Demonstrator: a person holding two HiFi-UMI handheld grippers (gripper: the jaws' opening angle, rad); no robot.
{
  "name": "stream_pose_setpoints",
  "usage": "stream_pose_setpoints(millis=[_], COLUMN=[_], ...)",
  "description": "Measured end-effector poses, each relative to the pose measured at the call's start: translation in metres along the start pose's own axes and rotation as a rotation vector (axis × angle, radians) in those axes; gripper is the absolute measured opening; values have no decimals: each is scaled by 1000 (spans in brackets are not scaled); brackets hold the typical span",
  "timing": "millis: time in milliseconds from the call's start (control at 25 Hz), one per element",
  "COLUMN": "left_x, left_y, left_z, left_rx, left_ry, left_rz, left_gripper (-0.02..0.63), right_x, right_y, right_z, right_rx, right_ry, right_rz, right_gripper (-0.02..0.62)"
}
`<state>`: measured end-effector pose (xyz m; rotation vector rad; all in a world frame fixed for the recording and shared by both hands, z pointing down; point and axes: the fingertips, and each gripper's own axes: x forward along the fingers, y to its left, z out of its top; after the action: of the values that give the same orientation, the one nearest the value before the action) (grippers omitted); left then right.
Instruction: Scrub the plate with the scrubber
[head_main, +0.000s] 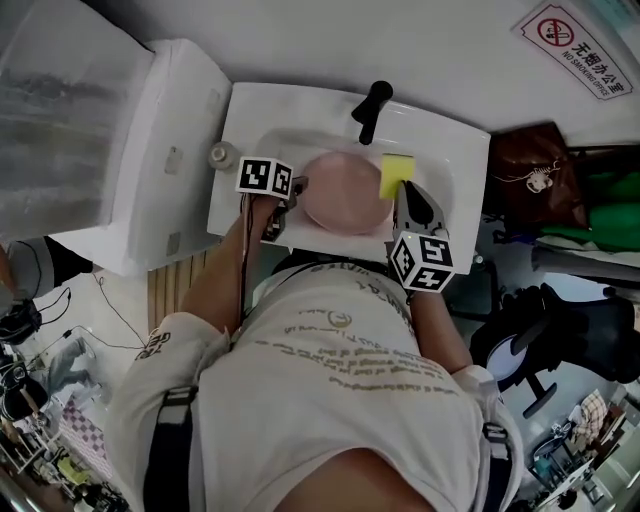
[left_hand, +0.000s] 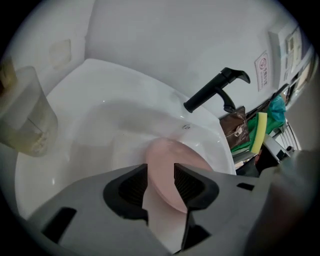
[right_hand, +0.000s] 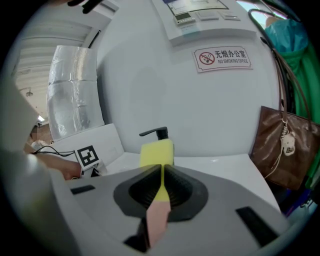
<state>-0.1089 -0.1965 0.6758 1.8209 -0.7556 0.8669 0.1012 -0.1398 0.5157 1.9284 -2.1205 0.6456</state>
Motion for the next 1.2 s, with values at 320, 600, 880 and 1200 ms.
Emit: stream_pose_setpoints(millis=[320,600,880,1200], left_x=[36,57,68,74], left_y=[8,7,18,7], left_z=[-16,-30,-50,-49], left_rx=[-156,-265,-379,-443], left_ry=[170,293,393,409], left_rz=[-74,-158,-192,-294], left_gripper=[175,176,179,178], right_x=[-3,-7,-11,-12], right_y=[-12,-21,-24,-21], right_z=[5,4,1,0], right_rx=[0,15,31,22], right_ry=[-8,-10,-2,4], right_rz=[-33,-66,-85,-79], right_gripper=[37,37,37,37])
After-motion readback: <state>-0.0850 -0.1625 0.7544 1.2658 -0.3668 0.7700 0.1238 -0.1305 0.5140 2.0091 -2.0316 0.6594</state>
